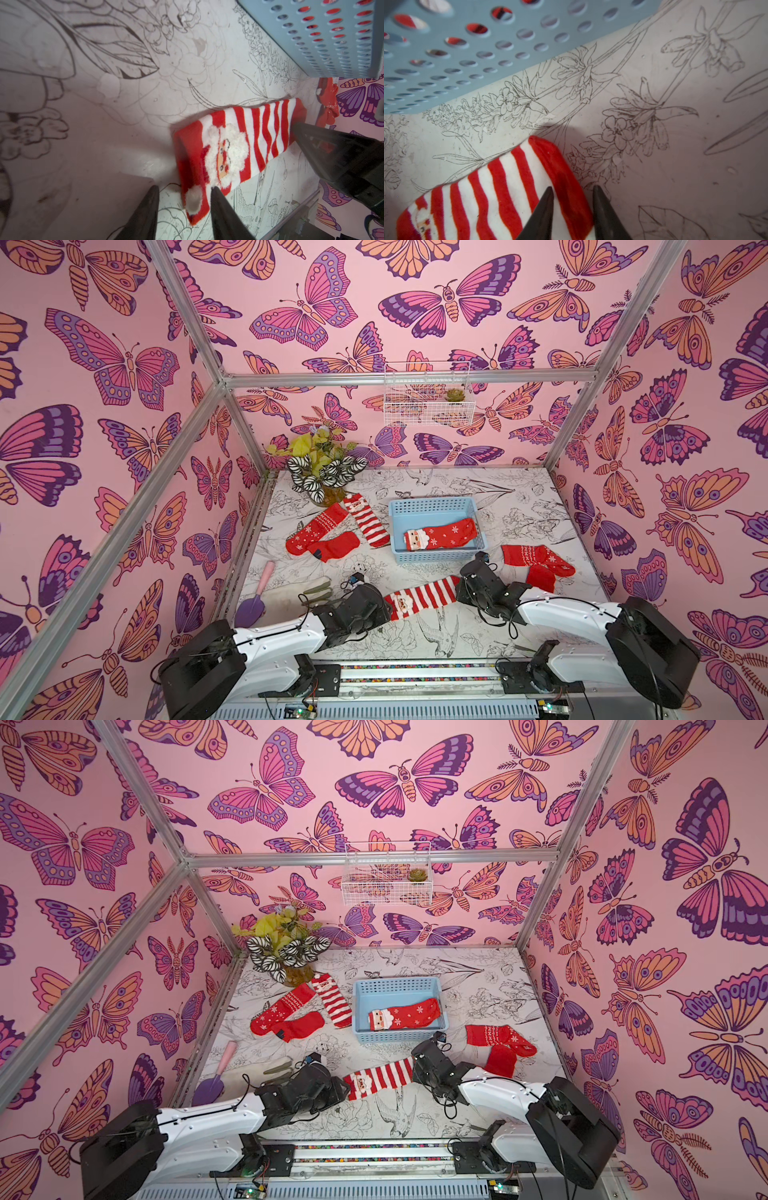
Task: Place the socks together as a pair
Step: Adjust the sock at the center of the board, then pick up the sock from the center of the board.
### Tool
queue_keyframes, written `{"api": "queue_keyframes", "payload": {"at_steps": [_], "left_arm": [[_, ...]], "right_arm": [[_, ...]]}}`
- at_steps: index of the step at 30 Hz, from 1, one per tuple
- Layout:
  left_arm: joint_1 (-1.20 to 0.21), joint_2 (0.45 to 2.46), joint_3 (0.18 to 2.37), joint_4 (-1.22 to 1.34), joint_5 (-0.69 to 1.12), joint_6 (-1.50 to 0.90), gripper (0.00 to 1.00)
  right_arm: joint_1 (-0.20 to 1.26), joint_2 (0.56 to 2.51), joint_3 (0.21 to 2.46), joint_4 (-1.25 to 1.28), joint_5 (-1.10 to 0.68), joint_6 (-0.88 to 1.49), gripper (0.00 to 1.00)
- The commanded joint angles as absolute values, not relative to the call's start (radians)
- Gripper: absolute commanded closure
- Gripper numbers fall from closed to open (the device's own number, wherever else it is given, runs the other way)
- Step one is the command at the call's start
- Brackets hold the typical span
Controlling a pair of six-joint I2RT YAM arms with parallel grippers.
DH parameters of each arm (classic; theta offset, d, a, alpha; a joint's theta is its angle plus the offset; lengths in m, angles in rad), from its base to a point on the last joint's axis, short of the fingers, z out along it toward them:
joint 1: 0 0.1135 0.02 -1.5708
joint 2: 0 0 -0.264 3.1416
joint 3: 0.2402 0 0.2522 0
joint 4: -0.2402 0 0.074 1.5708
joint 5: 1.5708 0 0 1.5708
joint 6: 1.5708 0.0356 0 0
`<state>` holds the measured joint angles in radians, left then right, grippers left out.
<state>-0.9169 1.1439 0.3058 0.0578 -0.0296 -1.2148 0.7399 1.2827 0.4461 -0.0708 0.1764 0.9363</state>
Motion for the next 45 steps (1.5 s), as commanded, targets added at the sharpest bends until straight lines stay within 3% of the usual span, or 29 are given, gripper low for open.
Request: {"api": "queue_keyframes", "payload": {"at_steps": [1, 4, 8, 17, 24, 25, 26, 27, 28, 30, 31, 36, 45], "left_arm": [[-0.923, 1.176, 0.293, 0.076, -0.056, -1.223, 0.68], [-0.922, 1.183, 0.294, 0.087, -0.084, -1.225, 0.79], [-0.91, 1.138, 0.298, 0.069, -0.111, -1.185, 1.0], [-0.832, 0.949, 0.295, -0.018, -0.063, -1.027, 1.0], [-0.759, 0.95, 0.302, -0.078, 0.009, -0.98, 1.0], [-0.752, 0.957, 0.312, -0.094, 0.021, -0.967, 0.95], [-0.75, 0.959, 0.319, -0.104, 0.034, -0.944, 0.74], [-0.75, 0.956, 0.336, -0.124, 0.037, -0.921, 0.43], [-0.75, 0.95, 0.362, -0.143, 0.031, -0.902, 0.32], [-0.749, 0.928, 0.398, -0.217, -0.016, -0.863, 0.22], [-0.747, 0.917, 0.422, -0.256, -0.051, -0.844, 0.22], [-0.681, 0.948, 0.539, -0.329, -0.15, -0.752, 0.25], [-0.534, 1.326, 0.824, -0.274, -0.1, -0.642, 0.36]], "right_arm": [[0.735, 1.295, 0.477, -0.088, 0.161, 0.93, 0.74], [0.735, 1.277, 0.475, -0.109, 0.165, 0.93, 0.85], [0.736, 1.207, 0.459, -0.132, 0.144, 0.927, 1.0], [0.817, 0.982, 0.343, -0.103, 0.173, 1.036, 1.0], [0.914, 0.984, 0.312, -0.067, 0.265, 1.113, 0.99], [0.916, 0.994, 0.313, -0.066, 0.265, 1.112, 0.92], [0.916, 1.0, 0.318, -0.078, 0.27, 1.109, 0.83], [0.916, 1.0, 0.328, -0.097, 0.28, 1.101, 0.73], [0.916, 0.997, 0.337, -0.113, 0.288, 1.083, 0.64], [0.916, 0.97, 0.378, -0.18, 0.324, 1.03, 0.49], [0.916, 0.954, 0.404, -0.22, 0.348, 0.995, 0.45], [0.916, 0.895, 0.49, -0.343, 0.527, 0.867, 0.45], [0.889, 0.933, 0.601, -0.31, 0.664, 0.553, 0.48]]}}
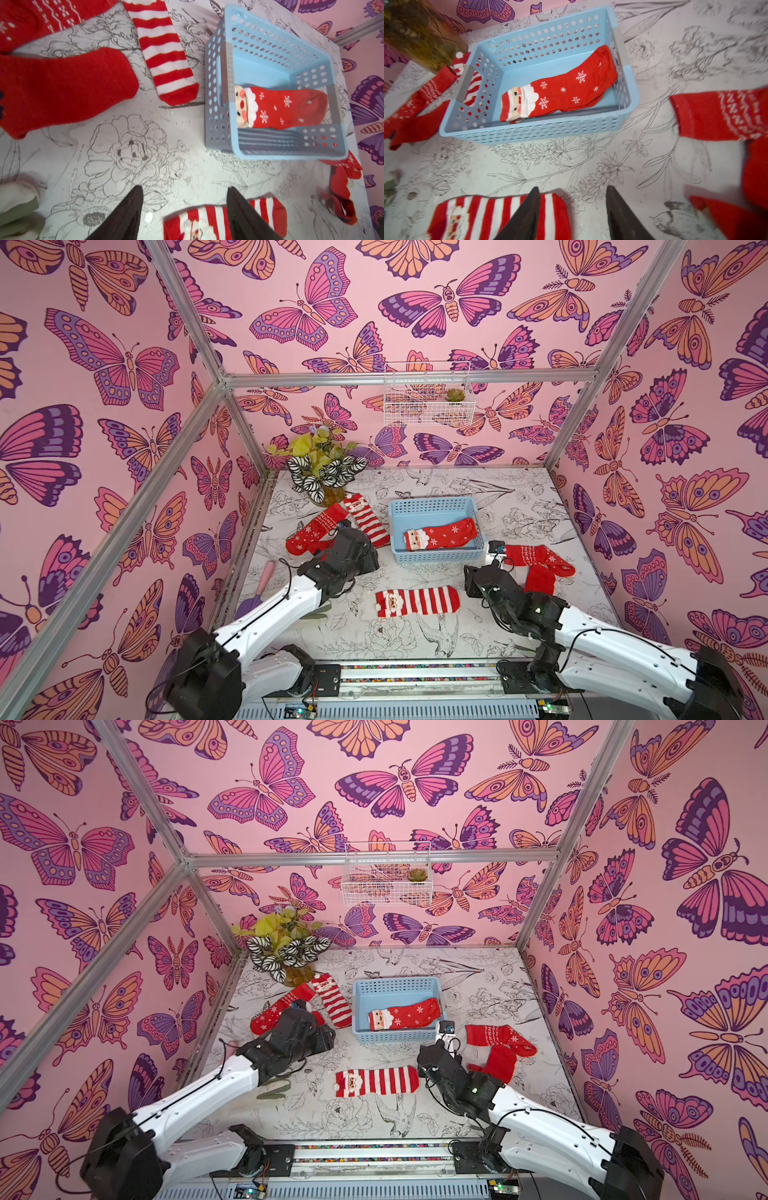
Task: Place the socks together as a pair
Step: Pick up the sock from the center of the board.
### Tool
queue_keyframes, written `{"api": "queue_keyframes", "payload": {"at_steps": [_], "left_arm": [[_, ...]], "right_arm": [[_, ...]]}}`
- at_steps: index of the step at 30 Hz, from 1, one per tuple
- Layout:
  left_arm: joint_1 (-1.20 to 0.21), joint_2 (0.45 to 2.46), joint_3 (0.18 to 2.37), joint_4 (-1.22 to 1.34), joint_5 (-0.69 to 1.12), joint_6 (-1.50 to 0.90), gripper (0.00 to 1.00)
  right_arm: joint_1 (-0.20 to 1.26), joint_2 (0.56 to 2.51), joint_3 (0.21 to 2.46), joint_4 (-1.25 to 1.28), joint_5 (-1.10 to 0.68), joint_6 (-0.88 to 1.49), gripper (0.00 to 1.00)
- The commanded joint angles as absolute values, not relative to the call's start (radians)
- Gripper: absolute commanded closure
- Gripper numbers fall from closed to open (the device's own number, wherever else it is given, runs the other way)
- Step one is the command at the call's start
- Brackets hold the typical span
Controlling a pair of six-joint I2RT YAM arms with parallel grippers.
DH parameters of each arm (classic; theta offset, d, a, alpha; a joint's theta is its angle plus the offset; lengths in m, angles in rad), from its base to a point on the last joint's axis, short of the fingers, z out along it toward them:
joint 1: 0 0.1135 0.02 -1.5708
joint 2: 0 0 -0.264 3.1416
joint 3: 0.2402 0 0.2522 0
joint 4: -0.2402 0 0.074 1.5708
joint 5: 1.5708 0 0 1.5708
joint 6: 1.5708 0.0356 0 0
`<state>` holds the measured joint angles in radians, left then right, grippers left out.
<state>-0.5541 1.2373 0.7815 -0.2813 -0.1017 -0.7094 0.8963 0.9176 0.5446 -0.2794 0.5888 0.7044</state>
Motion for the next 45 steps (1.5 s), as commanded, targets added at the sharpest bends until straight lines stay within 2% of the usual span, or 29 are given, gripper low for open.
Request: {"api": "queue_keyframes", "payload": {"at_steps": [1, 7, 12, 15, 21, 27, 38, 41, 44, 45], "left_arm": [[-0.525, 1.372, 0.845, -0.246, -0.077, -0.623, 0.39], [-0.474, 1.583, 0.972, -0.233, -0.069, -0.587, 0.39], [-0.411, 1.679, 1.022, -0.191, -0.066, -0.587, 0.4], [-0.39, 1.741, 1.07, -0.195, -0.043, -0.588, 0.42], [-0.377, 1.843, 1.128, -0.191, 0.018, -0.629, 0.54], [-0.377, 1.884, 1.138, -0.192, 0.036, -0.653, 0.55], [-0.377, 1.924, 1.143, -0.191, 0.054, -0.681, 0.57], [-0.375, 1.931, 1.148, -0.192, 0.064, -0.678, 0.6], [-0.376, 1.93, 1.143, -0.192, 0.075, -0.696, 0.7], [-0.377, 1.93, 1.139, -0.192, 0.078, -0.706, 0.7]], "right_arm": [[0.889, 0.942, 0.609, -0.306, 0.666, 0.52, 0.48], [0.889, 1.003, 0.532, -0.202, 0.758, 0.429, 0.49], [0.889, 1.043, 0.537, -0.179, 0.658, 0.41, 0.5], [0.889, 1.055, 0.538, -0.186, 0.661, 0.424, 0.5], [0.89, 1.042, 0.528, -0.179, 0.658, 0.421, 0.53], [0.89, 1.069, 0.529, -0.153, 0.616, 0.425, 0.54], [0.89, 1.045, 0.509, -0.134, 0.666, 0.44, 0.57], [0.89, 1.04, 0.505, -0.129, 0.667, 0.44, 0.57], [0.89, 1.045, 0.515, -0.144, 0.671, 0.44, 0.6], [0.891, 1.042, 0.519, -0.153, 0.677, 0.442, 0.62]]}}
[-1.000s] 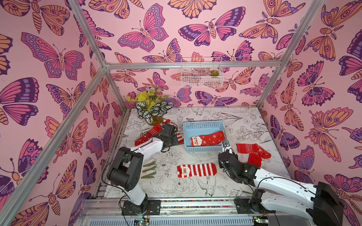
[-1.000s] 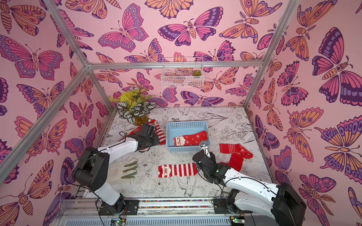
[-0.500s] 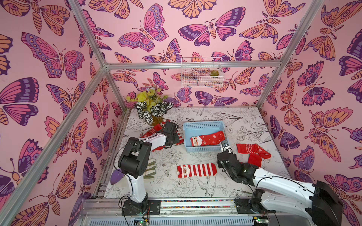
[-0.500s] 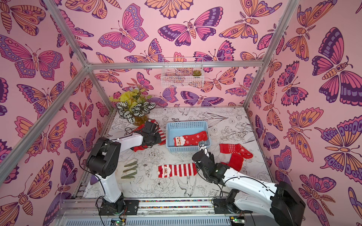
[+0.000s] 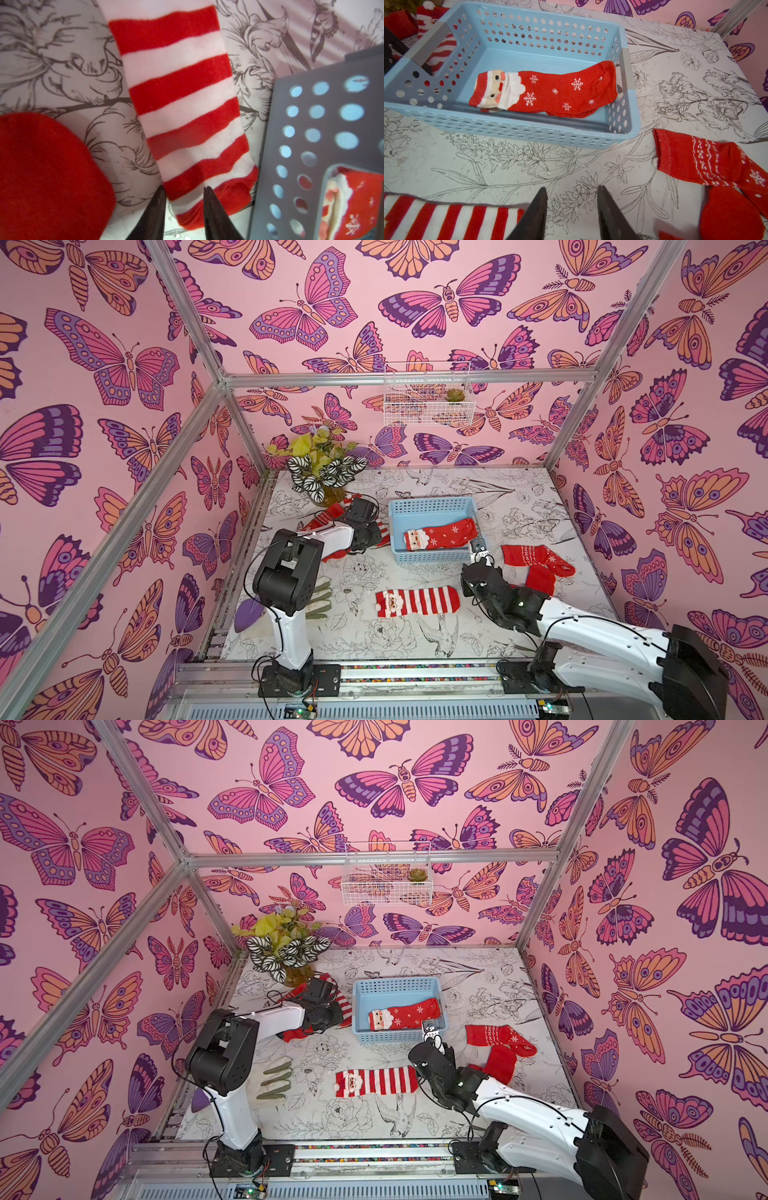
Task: Place the socks together as a pair
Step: Pick up the sock from the center of the board.
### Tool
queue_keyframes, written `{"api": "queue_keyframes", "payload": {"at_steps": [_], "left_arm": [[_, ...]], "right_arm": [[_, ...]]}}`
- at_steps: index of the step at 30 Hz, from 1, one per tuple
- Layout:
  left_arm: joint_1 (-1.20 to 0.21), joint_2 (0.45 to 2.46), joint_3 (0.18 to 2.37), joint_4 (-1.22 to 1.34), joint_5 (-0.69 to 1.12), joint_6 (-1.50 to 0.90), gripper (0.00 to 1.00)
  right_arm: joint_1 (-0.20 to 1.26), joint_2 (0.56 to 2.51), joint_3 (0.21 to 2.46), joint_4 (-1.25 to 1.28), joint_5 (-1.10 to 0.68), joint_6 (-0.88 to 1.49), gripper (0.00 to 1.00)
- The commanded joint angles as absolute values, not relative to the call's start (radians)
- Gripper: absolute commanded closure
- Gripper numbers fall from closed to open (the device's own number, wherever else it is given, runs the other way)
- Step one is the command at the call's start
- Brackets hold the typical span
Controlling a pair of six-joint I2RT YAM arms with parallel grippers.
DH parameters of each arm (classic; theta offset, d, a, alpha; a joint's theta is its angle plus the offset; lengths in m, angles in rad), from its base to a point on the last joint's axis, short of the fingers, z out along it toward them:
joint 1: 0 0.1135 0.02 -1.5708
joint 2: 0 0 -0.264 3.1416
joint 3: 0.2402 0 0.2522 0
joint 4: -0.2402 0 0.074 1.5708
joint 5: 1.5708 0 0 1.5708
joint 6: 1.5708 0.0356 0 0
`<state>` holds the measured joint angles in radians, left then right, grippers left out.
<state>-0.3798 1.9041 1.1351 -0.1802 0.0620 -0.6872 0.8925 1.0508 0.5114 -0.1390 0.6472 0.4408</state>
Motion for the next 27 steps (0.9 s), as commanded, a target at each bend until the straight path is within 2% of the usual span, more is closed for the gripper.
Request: {"api": "queue_keyframes", "payload": {"at_steps": [1, 7, 13, 18, 27], "left_arm": [[-0.377, 1.929, 1.136, -0.191, 0.081, -0.711, 0.71], [-0.377, 1.895, 1.13, -0.192, 0.088, -0.702, 0.82], [-0.379, 1.843, 1.137, -0.19, 0.124, -0.679, 1.0], [-0.379, 1.776, 1.107, -0.19, 0.13, -0.687, 1.0], [-0.397, 1.548, 0.948, -0.177, 0.193, -0.756, 1.0]], "right_arm": [[0.895, 1.038, 0.519, -0.156, 0.685, 0.443, 0.63], [0.896, 1.005, 0.503, -0.152, 0.688, 0.441, 0.64], [0.896, 0.972, 0.493, -0.158, 0.694, 0.447, 0.65], [0.896, 0.953, 0.48, -0.152, 0.686, 0.447, 0.65], [0.896, 0.913, 0.46, -0.104, 0.568, 0.428, 0.62]]}}
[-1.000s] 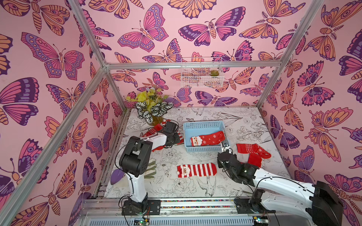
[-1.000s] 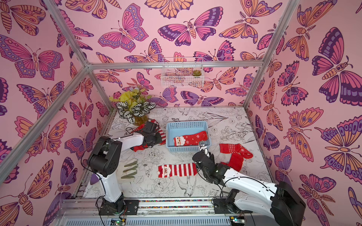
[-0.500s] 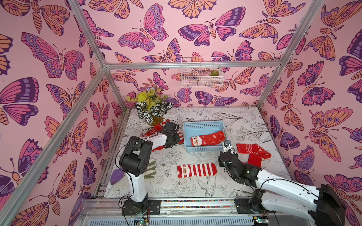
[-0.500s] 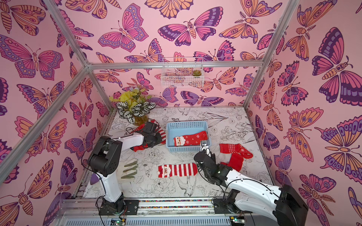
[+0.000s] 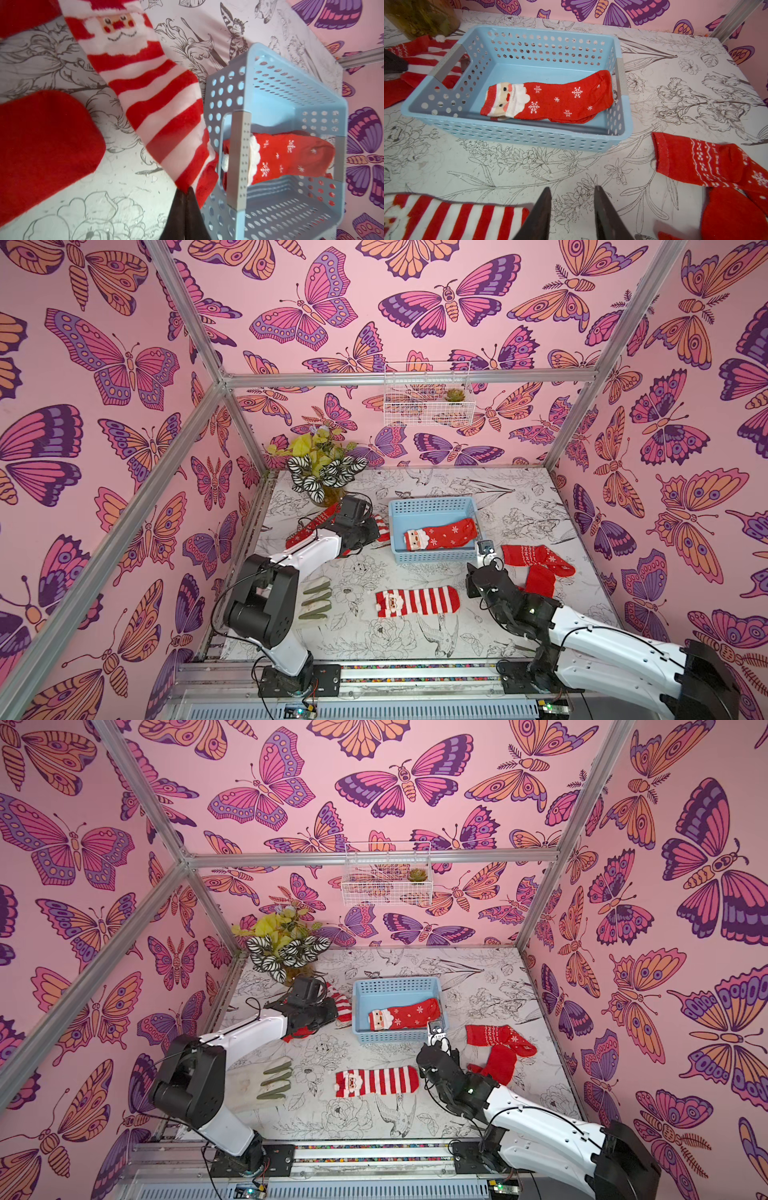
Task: Place the socks together as a pair
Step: Pick up the sock from the center of the board.
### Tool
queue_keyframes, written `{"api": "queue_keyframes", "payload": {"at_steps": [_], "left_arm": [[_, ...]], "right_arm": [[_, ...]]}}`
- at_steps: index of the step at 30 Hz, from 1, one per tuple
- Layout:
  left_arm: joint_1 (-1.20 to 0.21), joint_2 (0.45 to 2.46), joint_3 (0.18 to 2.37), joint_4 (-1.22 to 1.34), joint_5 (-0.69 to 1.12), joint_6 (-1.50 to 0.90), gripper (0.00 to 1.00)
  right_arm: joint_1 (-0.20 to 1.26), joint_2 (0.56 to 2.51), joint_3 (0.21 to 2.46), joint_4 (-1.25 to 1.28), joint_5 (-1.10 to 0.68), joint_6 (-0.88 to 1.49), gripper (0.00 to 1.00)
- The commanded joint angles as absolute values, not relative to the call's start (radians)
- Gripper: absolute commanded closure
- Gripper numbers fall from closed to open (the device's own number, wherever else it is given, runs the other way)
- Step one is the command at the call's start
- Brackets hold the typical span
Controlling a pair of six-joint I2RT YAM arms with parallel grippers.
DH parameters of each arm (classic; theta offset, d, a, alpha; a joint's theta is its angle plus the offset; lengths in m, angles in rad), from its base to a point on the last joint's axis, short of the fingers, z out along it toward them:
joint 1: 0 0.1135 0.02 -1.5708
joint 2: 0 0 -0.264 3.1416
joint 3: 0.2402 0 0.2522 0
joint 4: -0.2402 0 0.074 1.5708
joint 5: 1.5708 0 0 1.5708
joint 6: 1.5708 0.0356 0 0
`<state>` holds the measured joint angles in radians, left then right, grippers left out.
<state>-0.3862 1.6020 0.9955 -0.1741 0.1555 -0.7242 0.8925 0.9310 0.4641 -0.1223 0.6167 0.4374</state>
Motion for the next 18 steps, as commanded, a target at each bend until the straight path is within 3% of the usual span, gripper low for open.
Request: {"api": "queue_keyframes", "payload": {"at_steps": [1, 11, 18], "left_arm": [[-0.403, 1.515, 0.929, -0.174, 0.204, -0.767, 1.0], [-0.424, 1.203, 0.804, -0.16, 0.302, -0.856, 1.0], [-0.481, 1.069, 0.737, -0.142, 0.323, -0.917, 1.0]], "right_arm": [[0.896, 0.903, 0.46, -0.108, 0.553, 0.456, 0.61], [0.911, 0.92, 0.507, 0.004, 0.24, 0.983, 0.54], [1.044, 1.024, 0.59, 0.148, 0.285, 1.169, 0.44]]}}
